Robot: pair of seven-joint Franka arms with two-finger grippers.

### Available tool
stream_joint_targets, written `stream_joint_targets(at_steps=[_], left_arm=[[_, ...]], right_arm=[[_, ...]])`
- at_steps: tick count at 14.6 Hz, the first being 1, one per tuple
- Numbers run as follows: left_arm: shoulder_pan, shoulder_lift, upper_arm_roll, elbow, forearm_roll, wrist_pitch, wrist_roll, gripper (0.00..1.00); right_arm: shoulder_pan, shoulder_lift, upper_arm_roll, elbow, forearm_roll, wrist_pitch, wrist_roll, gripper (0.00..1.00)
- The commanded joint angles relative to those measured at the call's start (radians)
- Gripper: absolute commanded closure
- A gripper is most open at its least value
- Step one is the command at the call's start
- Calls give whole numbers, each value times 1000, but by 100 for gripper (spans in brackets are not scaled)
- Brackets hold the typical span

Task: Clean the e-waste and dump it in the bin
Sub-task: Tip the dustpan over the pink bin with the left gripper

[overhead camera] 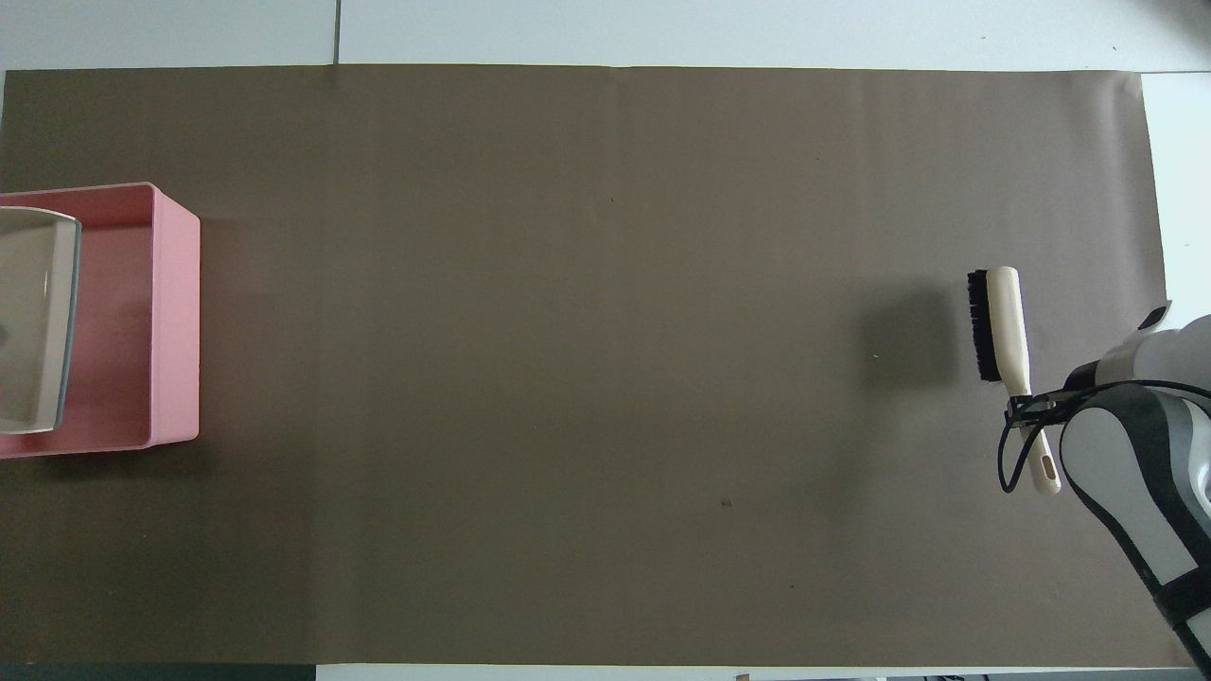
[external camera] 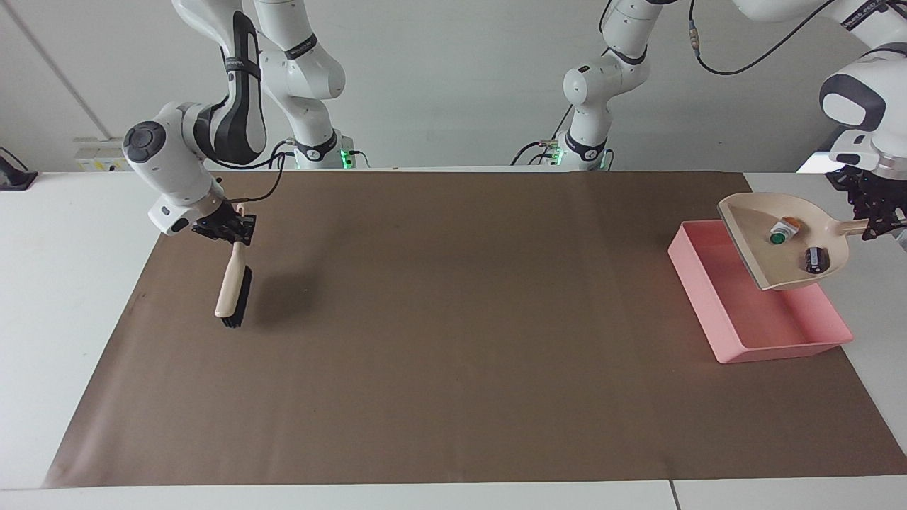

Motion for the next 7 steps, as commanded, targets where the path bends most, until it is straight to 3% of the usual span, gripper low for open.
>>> stream_joint_targets(at_steps=[1, 5, 7], left_arm=[[-15, 29, -1, 23, 109, 24, -69, 100], [-90, 43, -3, -23, 420, 24, -302, 100], [-124, 36, -3, -61, 520, 22, -373, 100]], right_arm=[[-32, -15, 15, -36, 23, 53, -59, 100], [-34, -19, 14, -51, 22, 59, -56, 100], [-41, -19, 14, -51, 20, 61, -54, 98]])
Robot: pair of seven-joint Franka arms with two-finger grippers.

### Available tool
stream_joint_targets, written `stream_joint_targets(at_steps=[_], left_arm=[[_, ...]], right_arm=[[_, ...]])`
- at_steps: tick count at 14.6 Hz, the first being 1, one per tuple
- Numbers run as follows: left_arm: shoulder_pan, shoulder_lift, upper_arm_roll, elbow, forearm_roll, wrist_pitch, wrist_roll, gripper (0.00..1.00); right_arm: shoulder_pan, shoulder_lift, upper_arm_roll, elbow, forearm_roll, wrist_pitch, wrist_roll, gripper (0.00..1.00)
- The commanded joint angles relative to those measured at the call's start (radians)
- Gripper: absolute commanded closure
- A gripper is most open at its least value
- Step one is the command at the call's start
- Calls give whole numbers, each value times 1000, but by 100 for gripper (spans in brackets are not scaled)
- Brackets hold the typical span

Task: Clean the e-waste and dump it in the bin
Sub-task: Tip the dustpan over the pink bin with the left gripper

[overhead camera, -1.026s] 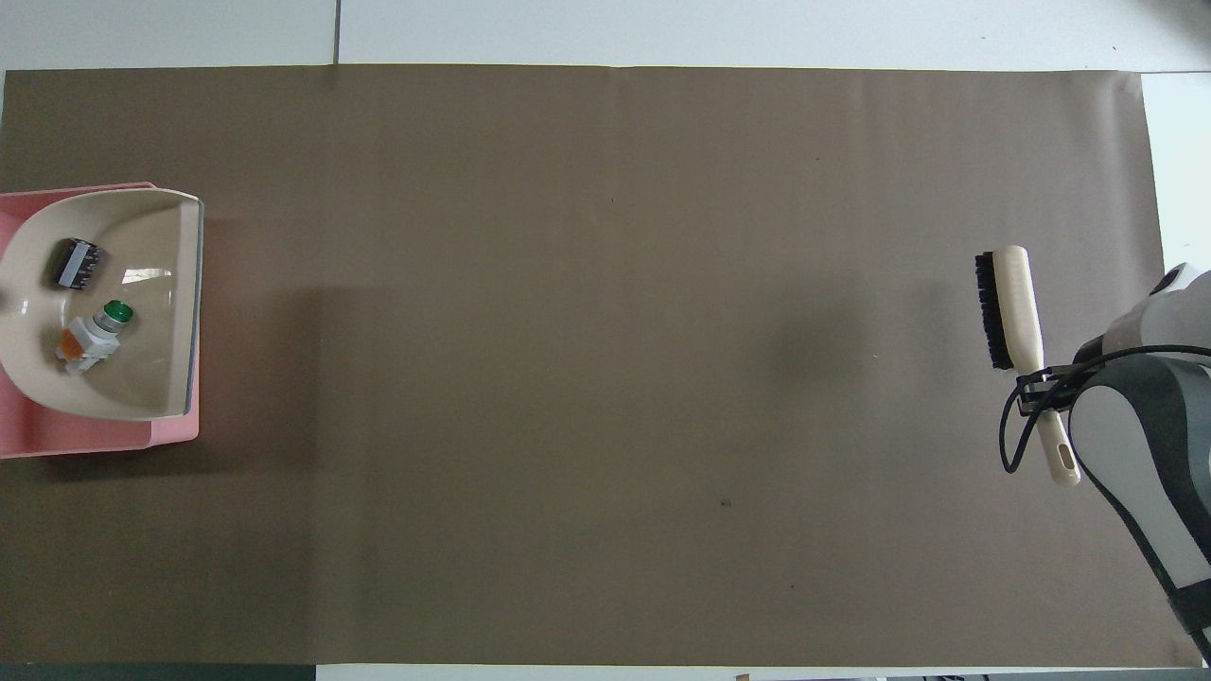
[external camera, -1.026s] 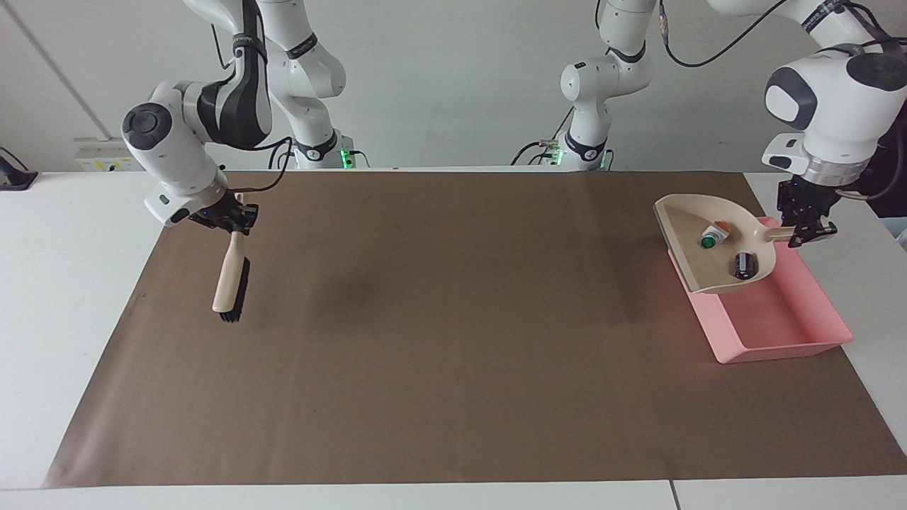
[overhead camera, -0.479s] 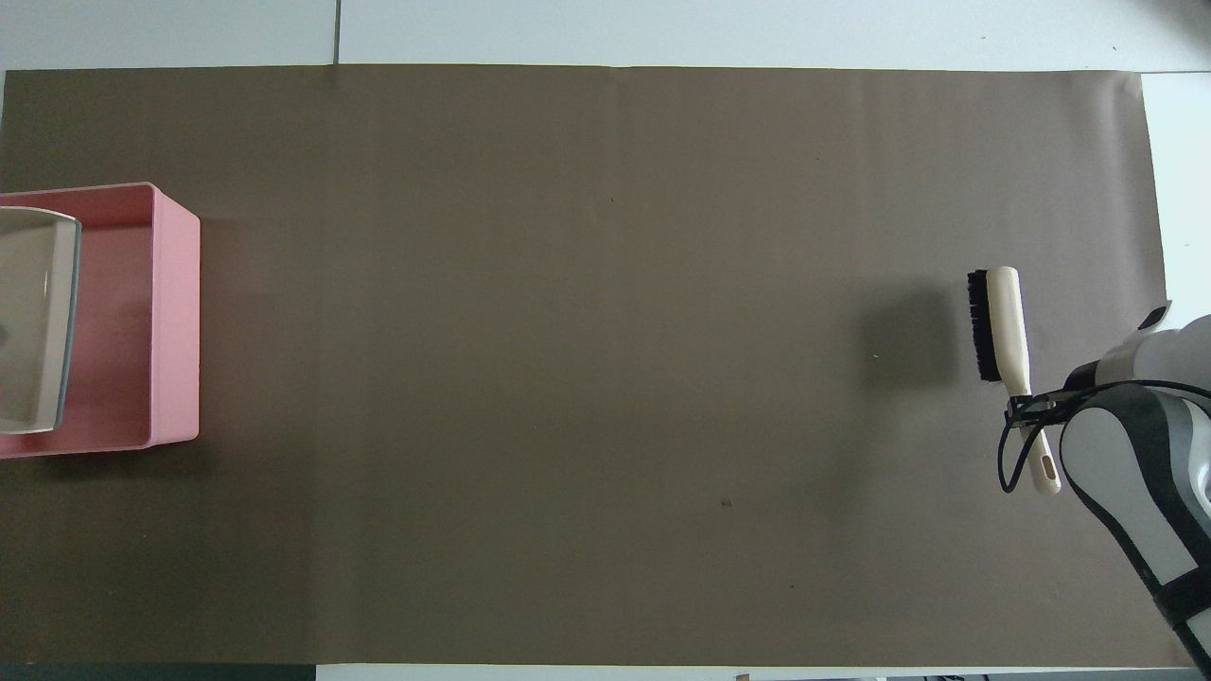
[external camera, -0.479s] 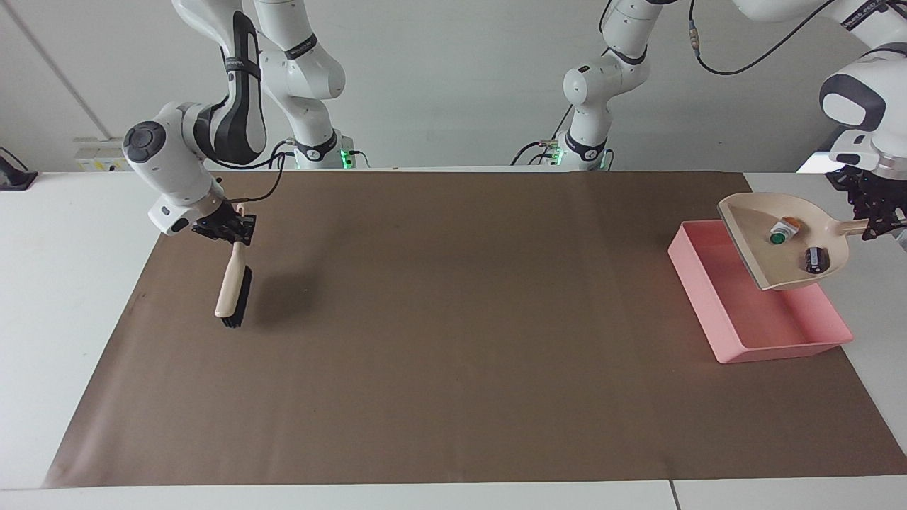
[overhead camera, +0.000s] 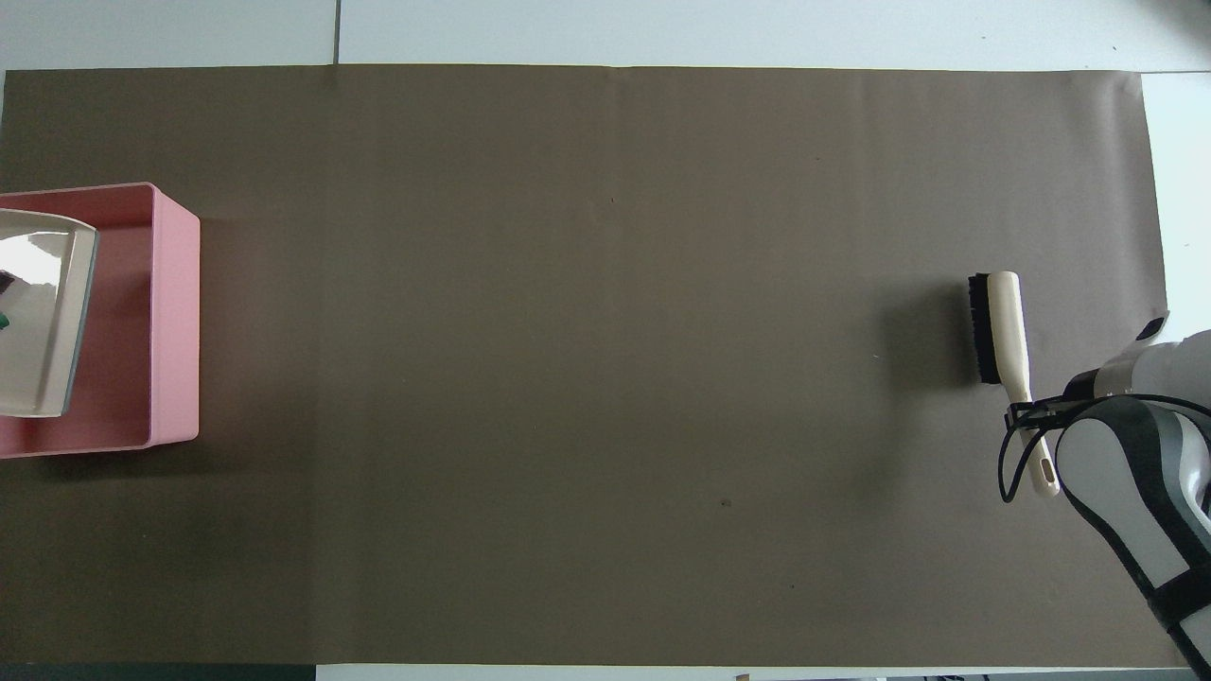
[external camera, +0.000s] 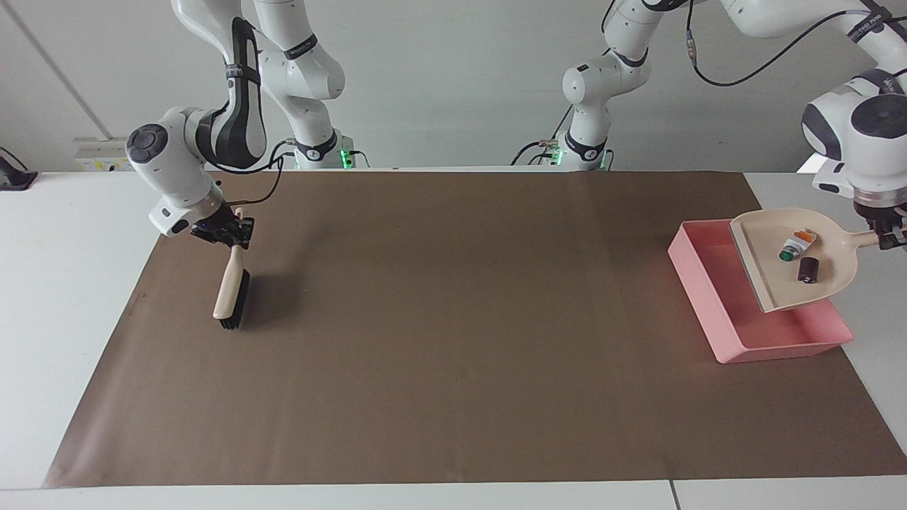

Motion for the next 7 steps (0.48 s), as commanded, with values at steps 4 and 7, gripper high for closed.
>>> stream_joint_targets(at_steps=[4, 7], left_arm=[[-125, -20, 9, -38, 256, -118, -183, 100], [-162, -27, 9, -28, 356, -198, -211, 100]], right_arm=[[-33, -24, 13, -29, 14, 19, -29, 93], [-33, -26, 13, -33, 12, 22, -29, 83]])
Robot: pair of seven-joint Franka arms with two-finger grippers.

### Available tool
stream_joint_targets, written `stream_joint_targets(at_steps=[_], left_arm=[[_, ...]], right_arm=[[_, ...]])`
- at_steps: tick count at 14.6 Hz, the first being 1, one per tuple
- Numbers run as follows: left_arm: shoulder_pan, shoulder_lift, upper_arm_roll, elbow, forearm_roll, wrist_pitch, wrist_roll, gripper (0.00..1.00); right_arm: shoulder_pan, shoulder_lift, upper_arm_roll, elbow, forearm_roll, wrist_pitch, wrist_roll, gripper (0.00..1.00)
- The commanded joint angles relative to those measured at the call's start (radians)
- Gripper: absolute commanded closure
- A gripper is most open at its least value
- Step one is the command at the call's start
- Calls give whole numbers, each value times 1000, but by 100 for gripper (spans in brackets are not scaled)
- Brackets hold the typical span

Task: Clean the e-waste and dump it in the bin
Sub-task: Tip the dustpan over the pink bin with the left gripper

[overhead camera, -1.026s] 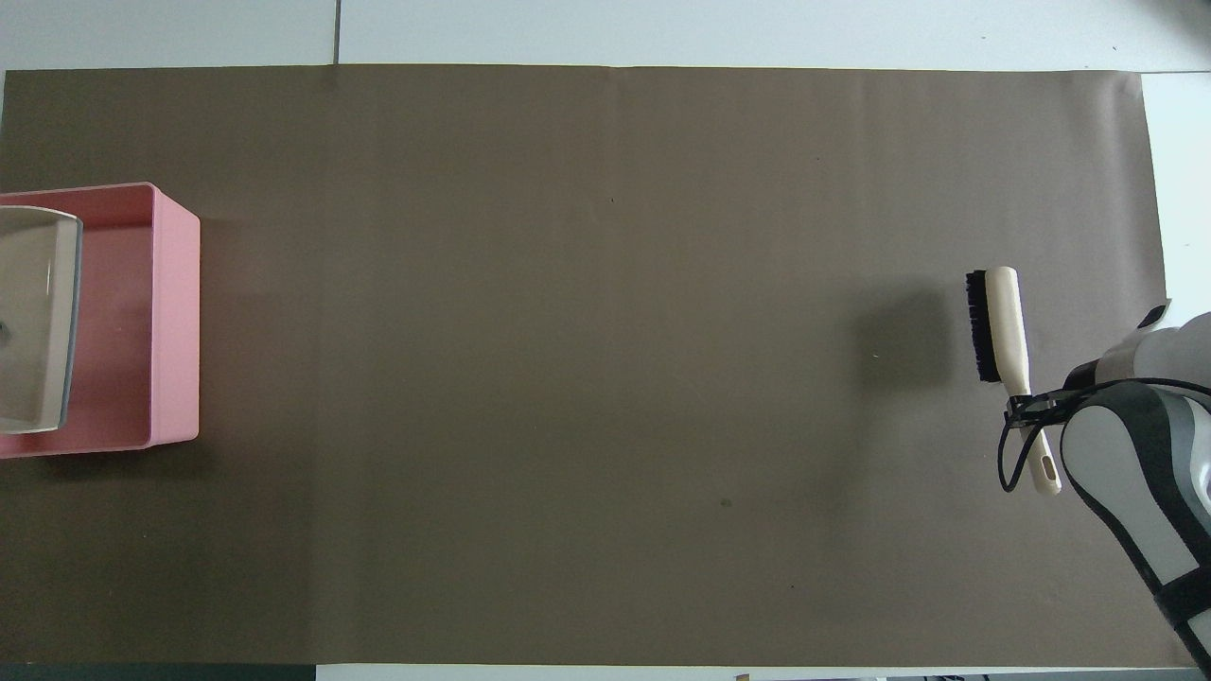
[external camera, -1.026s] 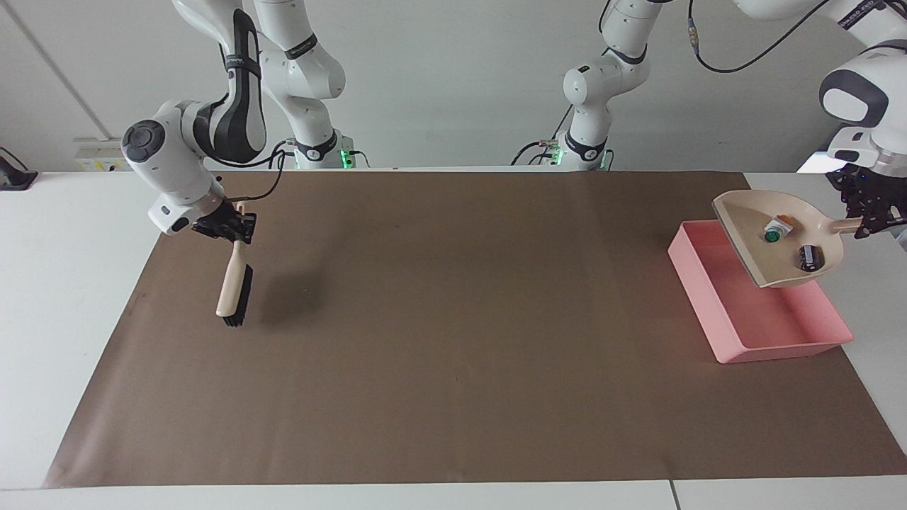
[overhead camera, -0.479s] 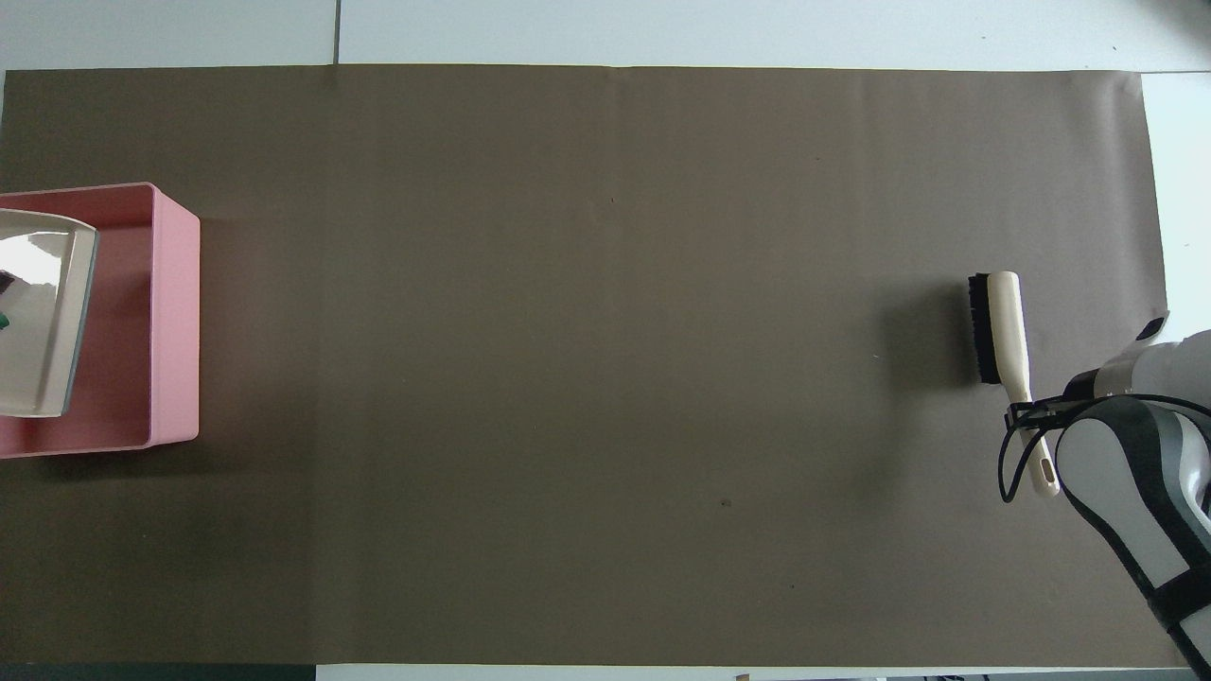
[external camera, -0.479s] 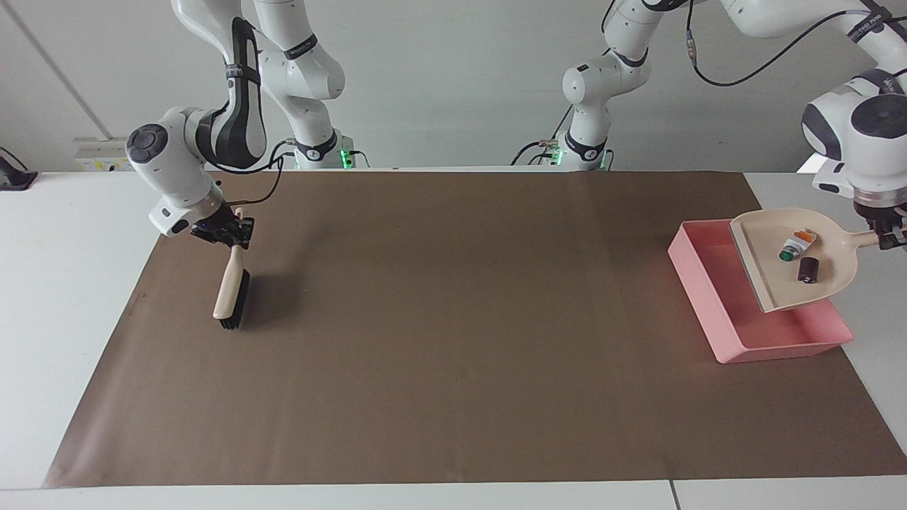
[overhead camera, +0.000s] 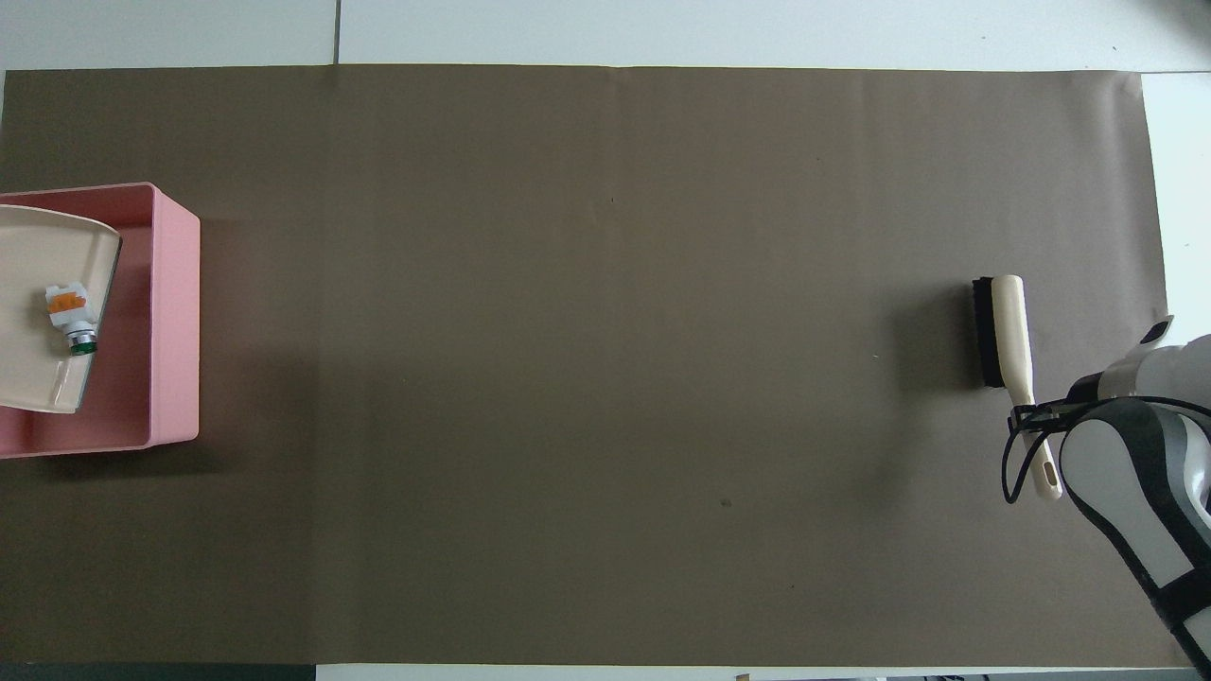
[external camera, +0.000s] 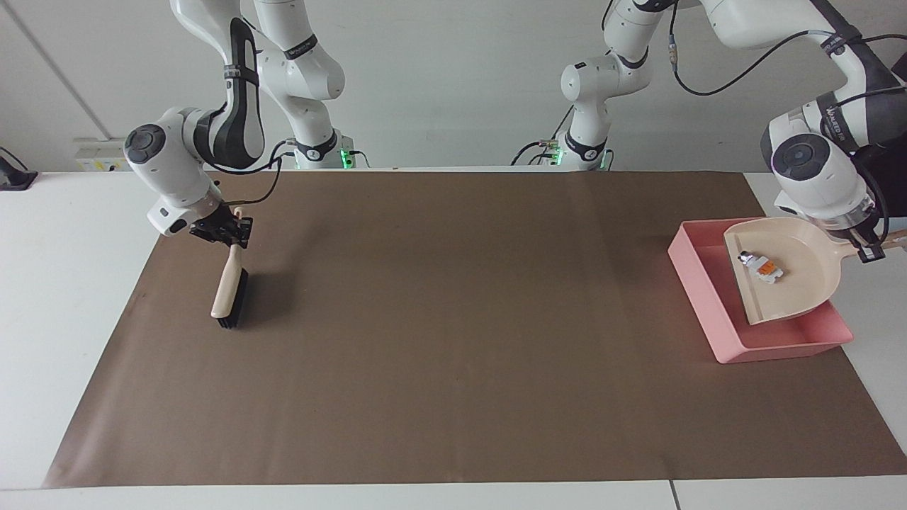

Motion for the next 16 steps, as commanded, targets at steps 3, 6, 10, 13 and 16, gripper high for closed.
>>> stream_joint_targets(at_steps=[3, 6, 10, 13, 16], left_arm=[[-24, -50, 11, 22, 102, -63, 46, 100], [-24, -99, 2, 24, 116, -71, 77, 100], [-88, -179, -6, -8, -47, -121, 87, 100], [-198, -214, -6, -68, -257, -163, 73, 100], [-316, -245, -7, -171, -382, -167, -14, 100]], right_arm=[[-21, -21, 15, -30, 9, 22, -34, 34], [-8, -16, 15, -16, 9, 13, -37, 0], [77, -16, 21, 85, 8, -22, 56, 0], [167, -13, 23, 184, -11, -82, 213, 0], [212, 16, 24, 360, -41, -203, 259, 1]])
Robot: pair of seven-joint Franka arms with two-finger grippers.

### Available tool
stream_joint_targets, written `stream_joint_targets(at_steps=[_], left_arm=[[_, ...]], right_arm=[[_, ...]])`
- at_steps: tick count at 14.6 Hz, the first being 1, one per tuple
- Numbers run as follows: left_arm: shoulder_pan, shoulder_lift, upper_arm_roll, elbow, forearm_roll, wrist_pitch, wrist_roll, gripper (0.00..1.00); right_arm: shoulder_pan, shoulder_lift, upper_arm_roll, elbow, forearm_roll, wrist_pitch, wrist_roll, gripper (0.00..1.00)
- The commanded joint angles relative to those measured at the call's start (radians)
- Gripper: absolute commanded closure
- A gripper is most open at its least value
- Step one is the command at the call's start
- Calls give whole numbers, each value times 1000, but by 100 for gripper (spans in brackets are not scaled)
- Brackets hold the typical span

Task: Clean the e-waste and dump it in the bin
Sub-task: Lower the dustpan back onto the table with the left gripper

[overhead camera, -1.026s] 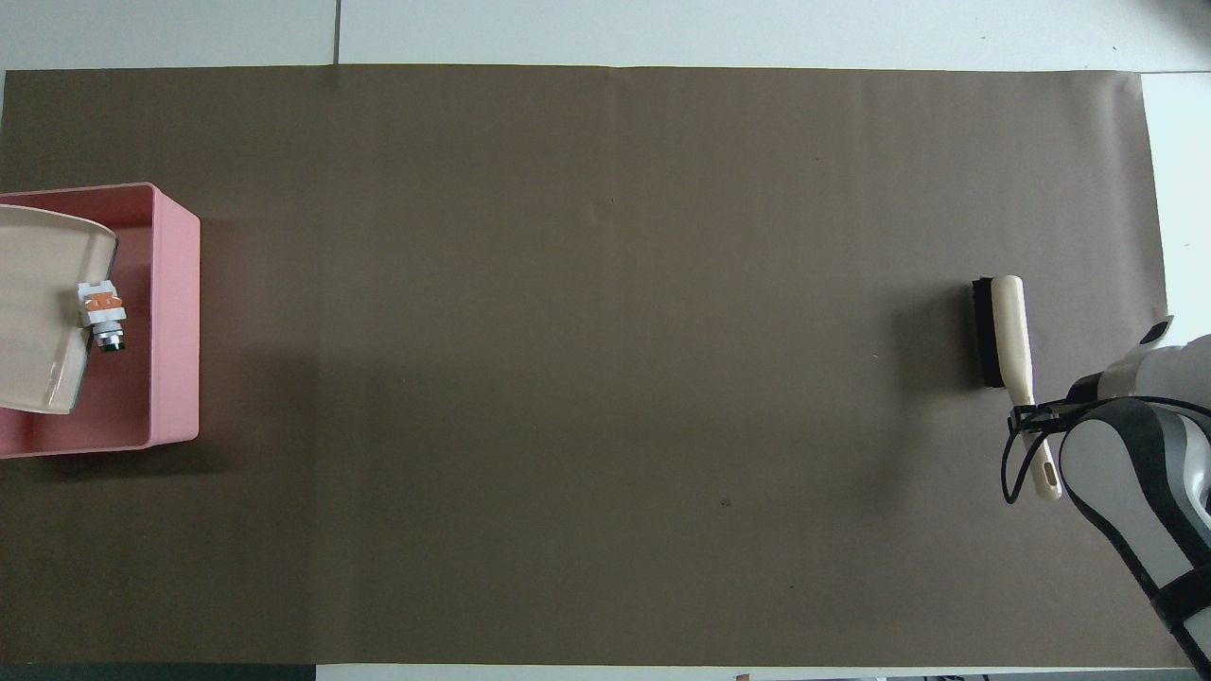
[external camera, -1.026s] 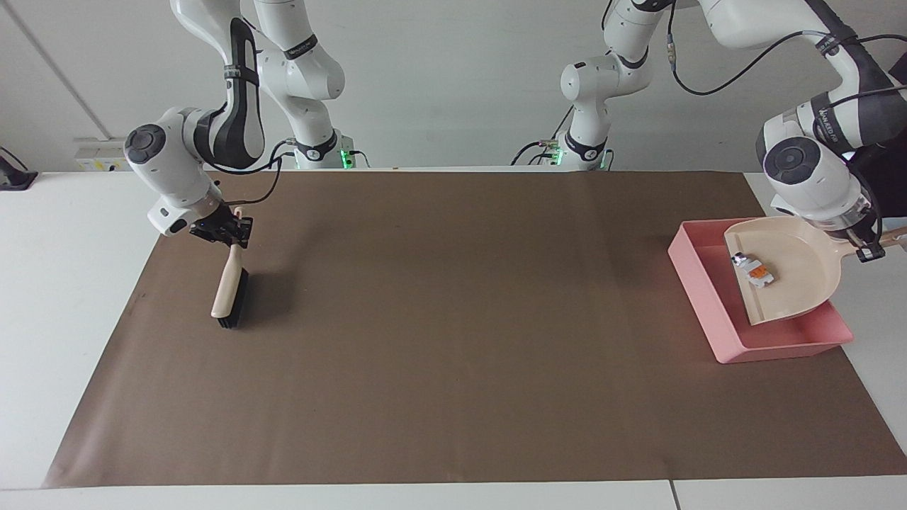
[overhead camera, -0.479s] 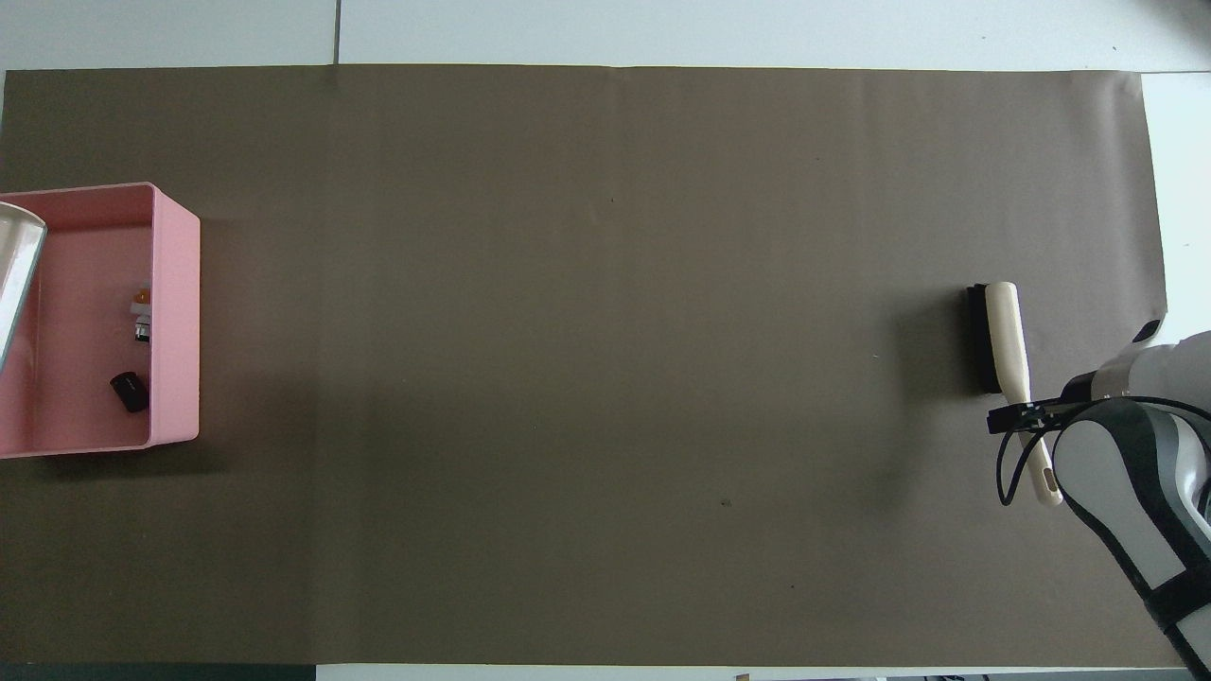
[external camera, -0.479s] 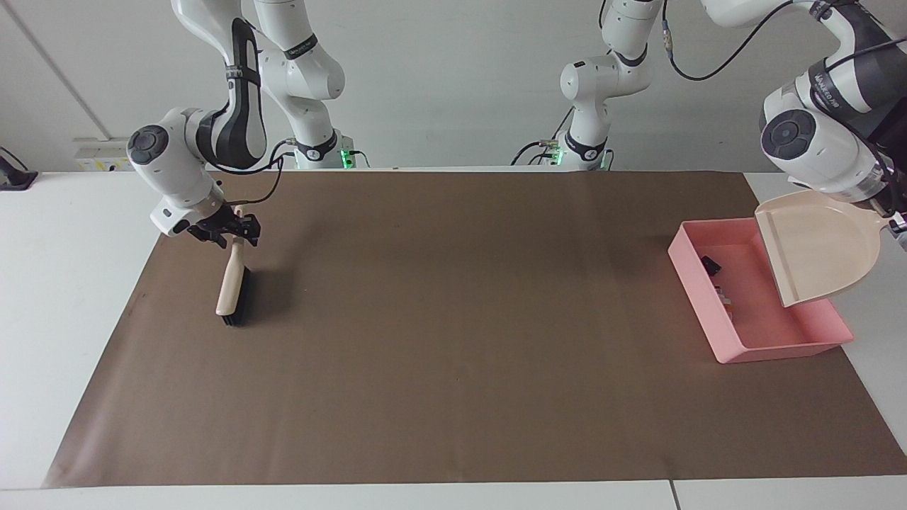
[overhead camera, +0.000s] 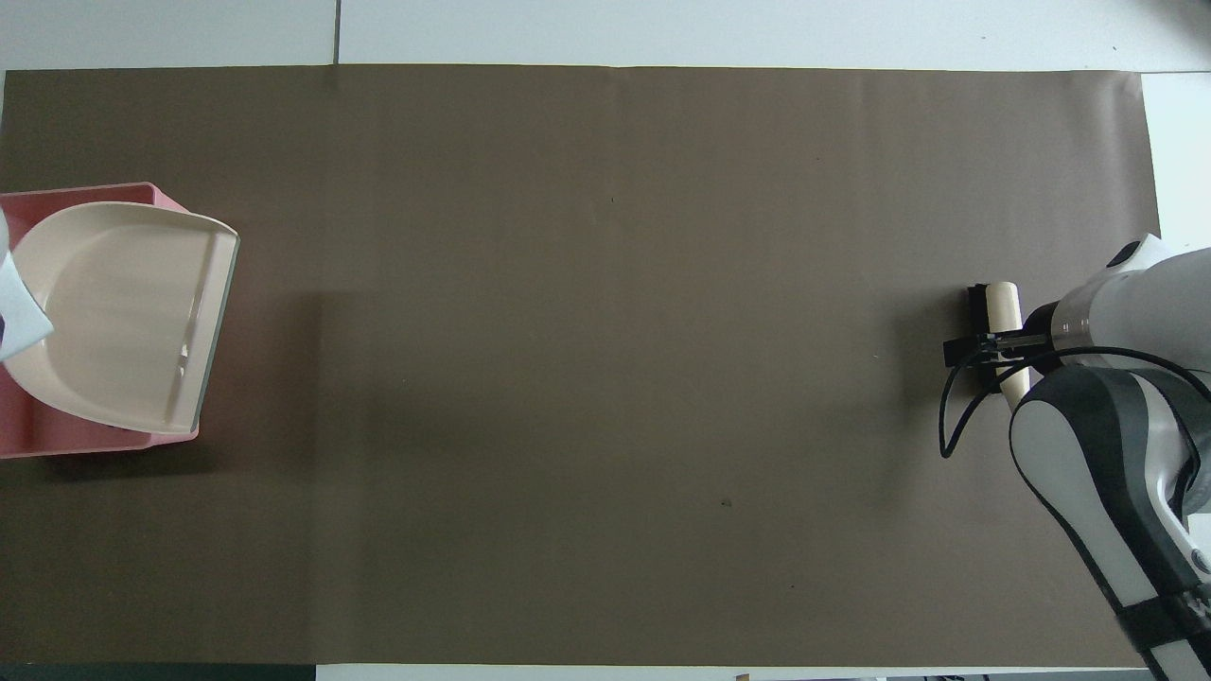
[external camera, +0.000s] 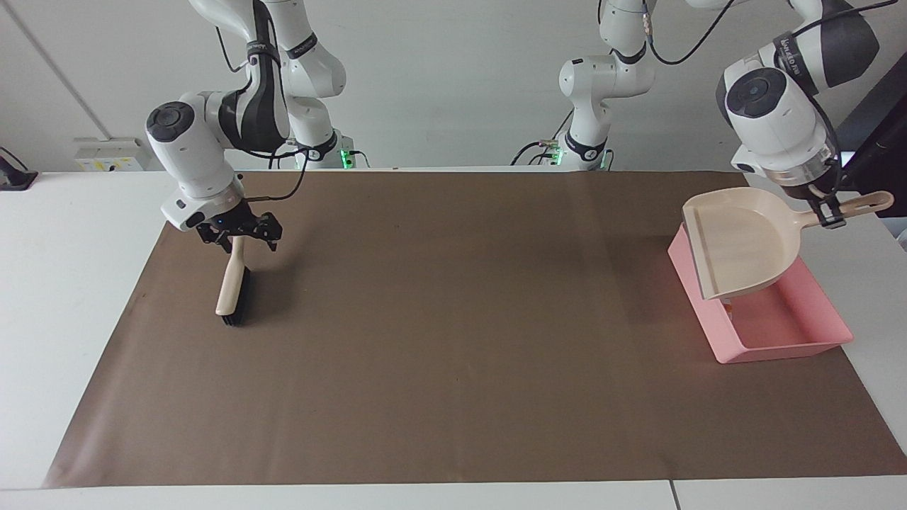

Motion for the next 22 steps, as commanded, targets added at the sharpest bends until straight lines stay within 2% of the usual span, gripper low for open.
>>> stream_joint_targets(at_steps=[1, 3, 5, 9, 12, 16, 22], left_arm=[[-123, -52, 11, -127, -63, -12, -141, 100], [-206, -51, 11, -188, -110, 3, -220, 100], [-270, -17, 13, -202, -205, 23, -301, 100], [-347, 64, 11, -208, -215, 61, -499, 100], [-389, 110, 11, -208, -218, 87, -554, 100], [-438, 141, 11, -242, -239, 97, -643, 100], [-424, 139, 14, -274, -239, 160, -637, 100]], right_arm=[[3, 27, 2, 183, -16, -121, 18, 0], [1, 27, 2, 304, -16, -222, 23, 1], [-10, 25, 2, 407, -10, -288, 74, 0], [-46, 52, -13, 616, 4, -509, 217, 1], [-54, 63, -14, 636, -11, -548, 237, 1], [-42, 11, -14, 529, -10, -530, 219, 0], [-51, 22, -7, 583, 4, -539, 150, 1]])
